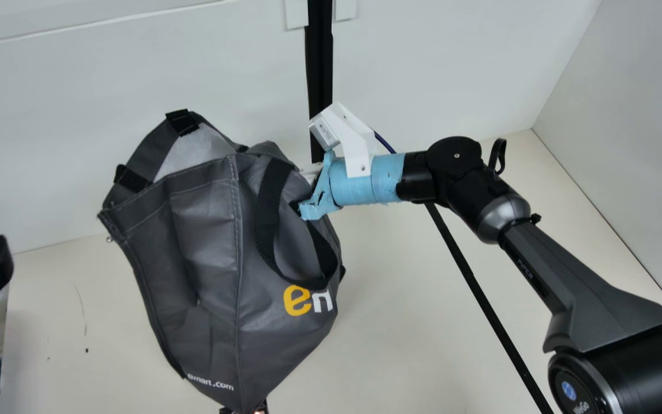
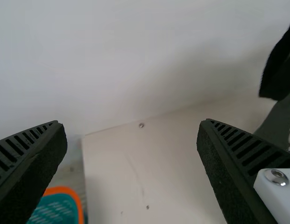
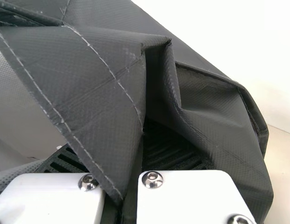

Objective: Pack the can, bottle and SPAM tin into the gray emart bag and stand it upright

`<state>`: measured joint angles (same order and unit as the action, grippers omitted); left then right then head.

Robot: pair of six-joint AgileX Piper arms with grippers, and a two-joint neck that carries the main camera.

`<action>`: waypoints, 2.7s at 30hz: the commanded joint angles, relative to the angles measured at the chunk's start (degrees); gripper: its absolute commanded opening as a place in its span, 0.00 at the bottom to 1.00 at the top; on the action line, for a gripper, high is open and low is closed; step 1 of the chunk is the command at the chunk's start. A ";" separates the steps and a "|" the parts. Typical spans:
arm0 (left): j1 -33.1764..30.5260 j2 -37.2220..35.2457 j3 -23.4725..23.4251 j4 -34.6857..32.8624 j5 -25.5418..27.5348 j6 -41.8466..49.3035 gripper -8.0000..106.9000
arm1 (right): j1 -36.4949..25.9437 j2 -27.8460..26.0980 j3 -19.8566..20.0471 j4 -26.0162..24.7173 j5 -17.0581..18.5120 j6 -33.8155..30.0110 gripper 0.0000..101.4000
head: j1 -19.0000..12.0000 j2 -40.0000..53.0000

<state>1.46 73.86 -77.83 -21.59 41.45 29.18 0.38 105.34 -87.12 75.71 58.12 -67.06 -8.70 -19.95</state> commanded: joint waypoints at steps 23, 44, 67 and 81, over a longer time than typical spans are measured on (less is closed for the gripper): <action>-8.10 -14.83 15.93 41.08 -2.26 -33.13 0.85 | 0.00 0.00 0.00 0.00 0.00 0.00 0.00 | -1.30 -0.05; -10.10 -17.84 19.66 43.81 -2.37 -38.55 0.85 | -0.23 -2.24 0.86 -0.98 -0.11 1.32 0.00 | -1.30 -0.05; -10.10 -17.84 19.66 43.81 -2.37 -38.55 0.85 | -8.32 -6.19 -2.21 -15.34 -3.21 5.08 0.00 | -1.30 -0.05; -10.10 -17.84 19.66 43.81 -2.37 -38.55 0.85 | -15.54 -8.54 -5.62 -25.02 -4.58 8.27 0.00 | -1.30 -0.05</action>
<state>-8.65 56.02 -58.17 22.23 39.08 -9.37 -14.58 96.83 -92.30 51.83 53.65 -59.07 -8.70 -19.86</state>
